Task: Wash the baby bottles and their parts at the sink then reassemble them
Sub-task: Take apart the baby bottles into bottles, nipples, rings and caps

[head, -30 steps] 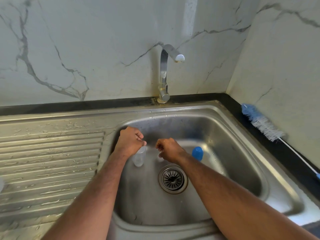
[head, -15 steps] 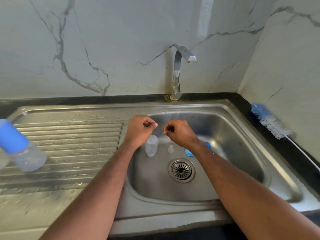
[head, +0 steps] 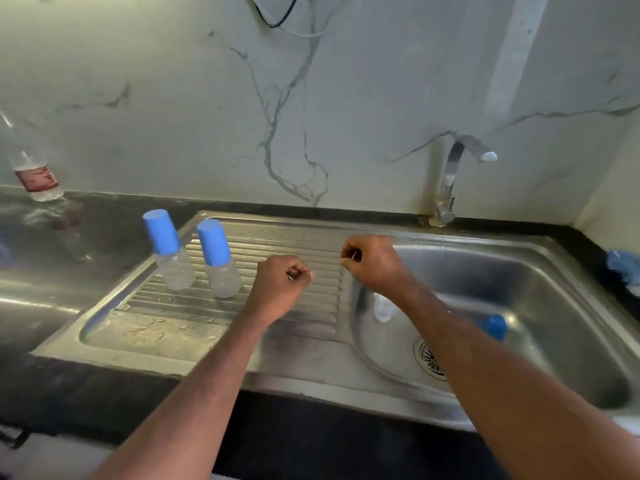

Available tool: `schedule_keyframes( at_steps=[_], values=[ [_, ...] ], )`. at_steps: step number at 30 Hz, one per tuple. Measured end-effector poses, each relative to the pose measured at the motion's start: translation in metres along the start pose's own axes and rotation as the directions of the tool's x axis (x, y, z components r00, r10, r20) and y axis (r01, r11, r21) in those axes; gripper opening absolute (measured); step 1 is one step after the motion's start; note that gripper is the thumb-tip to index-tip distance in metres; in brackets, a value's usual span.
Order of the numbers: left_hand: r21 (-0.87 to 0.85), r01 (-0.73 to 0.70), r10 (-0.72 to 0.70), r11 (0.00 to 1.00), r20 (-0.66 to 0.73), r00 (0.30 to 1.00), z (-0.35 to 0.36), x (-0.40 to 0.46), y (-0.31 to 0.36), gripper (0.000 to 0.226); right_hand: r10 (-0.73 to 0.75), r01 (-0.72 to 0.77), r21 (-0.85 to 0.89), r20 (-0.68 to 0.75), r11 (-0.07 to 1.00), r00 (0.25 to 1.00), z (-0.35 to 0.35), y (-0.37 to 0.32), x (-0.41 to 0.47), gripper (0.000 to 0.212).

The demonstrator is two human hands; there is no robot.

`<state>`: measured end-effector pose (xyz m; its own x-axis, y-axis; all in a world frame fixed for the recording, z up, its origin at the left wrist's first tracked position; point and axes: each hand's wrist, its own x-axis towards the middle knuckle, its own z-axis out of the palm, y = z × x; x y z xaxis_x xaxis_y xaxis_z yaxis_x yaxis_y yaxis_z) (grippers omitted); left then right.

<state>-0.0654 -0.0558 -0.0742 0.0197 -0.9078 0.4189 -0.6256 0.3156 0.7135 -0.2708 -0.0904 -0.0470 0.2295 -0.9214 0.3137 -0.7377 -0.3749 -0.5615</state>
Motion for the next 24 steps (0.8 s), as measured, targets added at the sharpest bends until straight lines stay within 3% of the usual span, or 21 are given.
schedule_keyframes(
  at_steps=[5, 11, 15, 24],
  values=[
    [0.013, 0.037, -0.037, 0.999, -0.014, 0.999, -0.057, -0.029, -0.025, 0.013, -0.111, 0.109, 0.076, 0.024, 0.991, 0.994, 0.038, -0.059, 0.010, 0.006],
    [0.043, 0.146, -0.142, 0.988, -0.070, 0.987, -0.128, -0.052, -0.066, 0.022, -0.186, 0.166, 0.242, 0.062, 0.956, 0.981, 0.085, -0.118, 0.025, 0.043],
    [0.028, 0.168, -0.164, 0.985, -0.113, 0.980, -0.145, -0.055, -0.080, 0.019, -0.195, 0.167, 0.249, 0.094, 0.954, 0.976, 0.106, -0.135, 0.034, 0.068],
    [-0.041, 0.191, -0.195, 0.981, -0.156, 0.968, -0.138, -0.048, -0.085, 0.018, -0.116, 0.101, 0.365, 0.020, 0.926, 0.993, 0.127, -0.141, 0.044, 0.045]
  ],
)
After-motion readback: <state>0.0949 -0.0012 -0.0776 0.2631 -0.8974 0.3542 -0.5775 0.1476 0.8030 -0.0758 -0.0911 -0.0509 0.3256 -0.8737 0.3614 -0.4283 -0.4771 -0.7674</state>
